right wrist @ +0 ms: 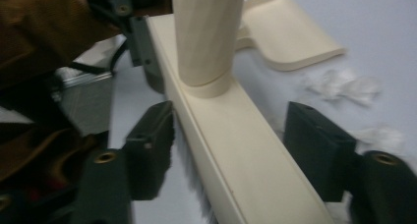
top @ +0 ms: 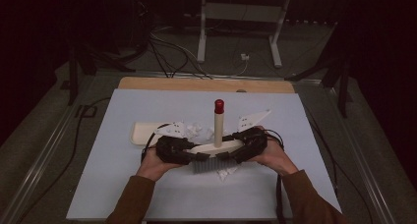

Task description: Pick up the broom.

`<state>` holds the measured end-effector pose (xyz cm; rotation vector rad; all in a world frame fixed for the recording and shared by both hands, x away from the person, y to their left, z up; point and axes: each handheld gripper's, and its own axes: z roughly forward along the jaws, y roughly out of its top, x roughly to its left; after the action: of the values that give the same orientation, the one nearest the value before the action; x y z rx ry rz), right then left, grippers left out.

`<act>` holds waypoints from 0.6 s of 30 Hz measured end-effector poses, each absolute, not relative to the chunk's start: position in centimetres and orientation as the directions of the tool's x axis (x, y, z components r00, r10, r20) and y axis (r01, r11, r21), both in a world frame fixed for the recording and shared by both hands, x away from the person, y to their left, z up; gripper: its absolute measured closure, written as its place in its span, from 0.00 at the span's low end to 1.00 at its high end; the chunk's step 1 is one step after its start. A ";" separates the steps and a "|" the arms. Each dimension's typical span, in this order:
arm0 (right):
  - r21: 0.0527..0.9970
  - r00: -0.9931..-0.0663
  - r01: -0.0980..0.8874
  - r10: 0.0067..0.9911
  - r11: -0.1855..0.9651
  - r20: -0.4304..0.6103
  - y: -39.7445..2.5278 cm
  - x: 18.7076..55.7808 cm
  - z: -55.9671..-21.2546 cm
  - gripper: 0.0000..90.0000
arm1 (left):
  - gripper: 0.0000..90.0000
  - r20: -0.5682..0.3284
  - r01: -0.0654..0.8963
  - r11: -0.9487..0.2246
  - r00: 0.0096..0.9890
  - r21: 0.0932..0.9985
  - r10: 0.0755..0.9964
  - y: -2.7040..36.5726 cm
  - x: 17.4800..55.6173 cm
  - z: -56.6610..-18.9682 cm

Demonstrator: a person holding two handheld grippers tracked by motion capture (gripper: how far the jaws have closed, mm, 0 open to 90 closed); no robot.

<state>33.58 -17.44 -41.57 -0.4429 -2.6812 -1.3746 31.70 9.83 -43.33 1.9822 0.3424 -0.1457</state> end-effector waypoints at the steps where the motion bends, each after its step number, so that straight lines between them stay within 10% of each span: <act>1: 0.779 -0.954 0.297 0.198 0.552 0.224 -17.5 33.7 -41.6 0.46 | 0.77 -0.255 0.303 -0.391 0.952 0.869 0.171 9.9 31.7 -43.3; 10: 0.783 -0.961 0.259 0.069 0.566 0.269 -18.1 33.3 -42.0 0.75 | 0.67 -0.253 0.304 -0.375 0.951 0.876 0.178 9.4 31.5 -43.4; 18: 0.790 -0.962 0.271 0.125 0.551 0.242 -18.1 33.2 -41.6 0.76 | 0.53 -0.237 0.327 -0.313 0.926 0.892 0.293 9.5 31.3 -43.0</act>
<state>33.17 -18.05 -41.64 -0.3377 -2.6246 -1.3781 31.31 9.46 -43.03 1.9139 0.4524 -0.0365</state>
